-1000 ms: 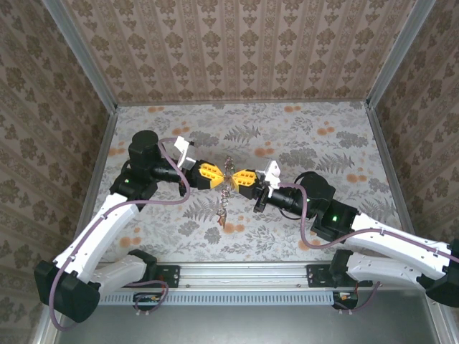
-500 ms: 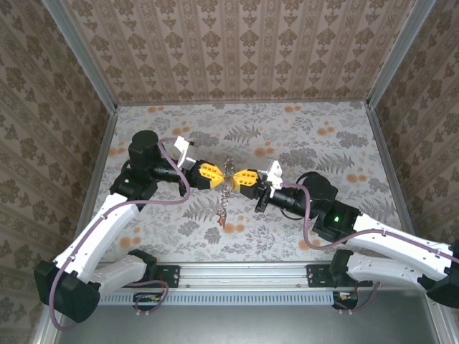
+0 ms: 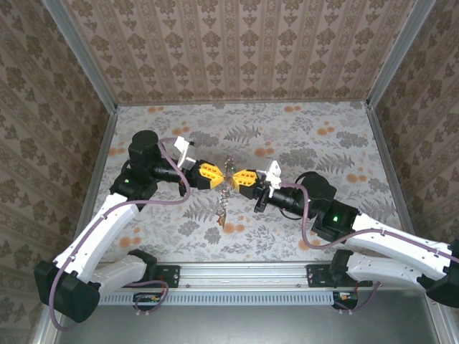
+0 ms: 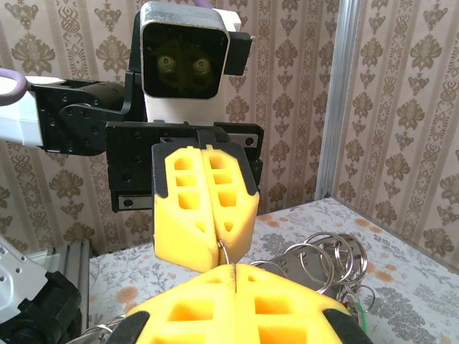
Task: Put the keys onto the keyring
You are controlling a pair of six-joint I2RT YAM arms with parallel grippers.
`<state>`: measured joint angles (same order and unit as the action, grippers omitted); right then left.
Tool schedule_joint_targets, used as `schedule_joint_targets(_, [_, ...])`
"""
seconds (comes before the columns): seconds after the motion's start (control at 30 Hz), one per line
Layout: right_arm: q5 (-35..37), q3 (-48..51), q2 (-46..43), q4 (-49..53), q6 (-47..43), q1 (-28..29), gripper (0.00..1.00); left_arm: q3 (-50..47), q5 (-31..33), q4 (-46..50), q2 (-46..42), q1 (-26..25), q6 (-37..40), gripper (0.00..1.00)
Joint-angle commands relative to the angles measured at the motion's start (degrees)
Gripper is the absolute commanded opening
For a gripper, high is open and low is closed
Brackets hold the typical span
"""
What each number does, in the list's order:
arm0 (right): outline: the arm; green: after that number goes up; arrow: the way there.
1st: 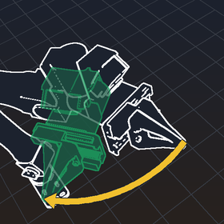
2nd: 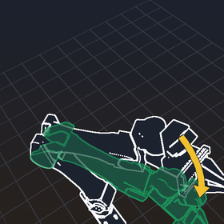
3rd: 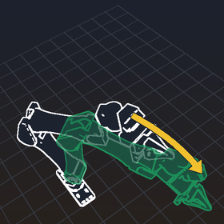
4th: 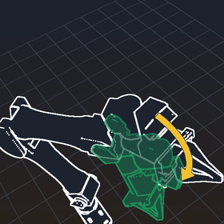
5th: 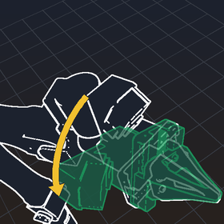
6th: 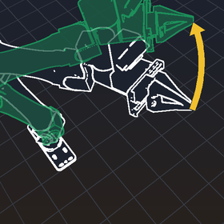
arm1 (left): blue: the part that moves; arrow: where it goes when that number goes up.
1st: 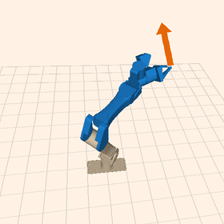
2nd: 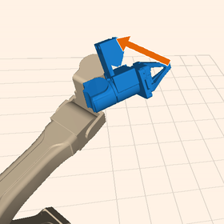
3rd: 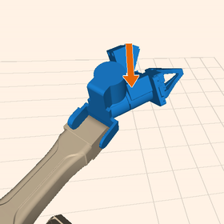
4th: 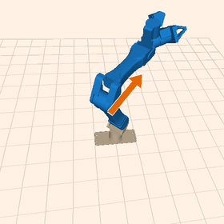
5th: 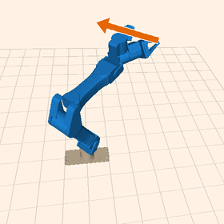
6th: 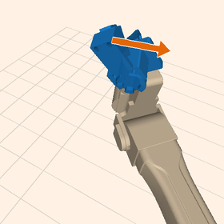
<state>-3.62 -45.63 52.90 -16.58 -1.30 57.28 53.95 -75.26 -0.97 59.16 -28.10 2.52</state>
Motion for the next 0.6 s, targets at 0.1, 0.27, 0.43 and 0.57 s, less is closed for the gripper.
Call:
schedule_joint_targets(0.1, [-1.31,-0.07,0.18,-2.14,0.95,0.38,0.00,0.98,-1.56,-2.76,-0.86,-0.16,-0.85,0.00])
schedule_joint_targets(0.27, [-1.57,-0.08,0.10,-2.15,1.09,0.38,0.00,0.80,-1.46,-2.81,-0.87,-0.06,-0.79,0.00])
schedule_joint_targets(0.43, [-1.58,-0.16,0.32,-2.23,1.22,0.39,0.00,0.84,-1.46,-2.89,-0.87,-0.05,-0.83,0.00])
schedule_joint_targets(0.57, [-1.66,-0.26,0.48,-2.23,1.30,0.38,0.00,0.80,-1.49,-2.72,-0.97,-0.07,-0.85,0.00])
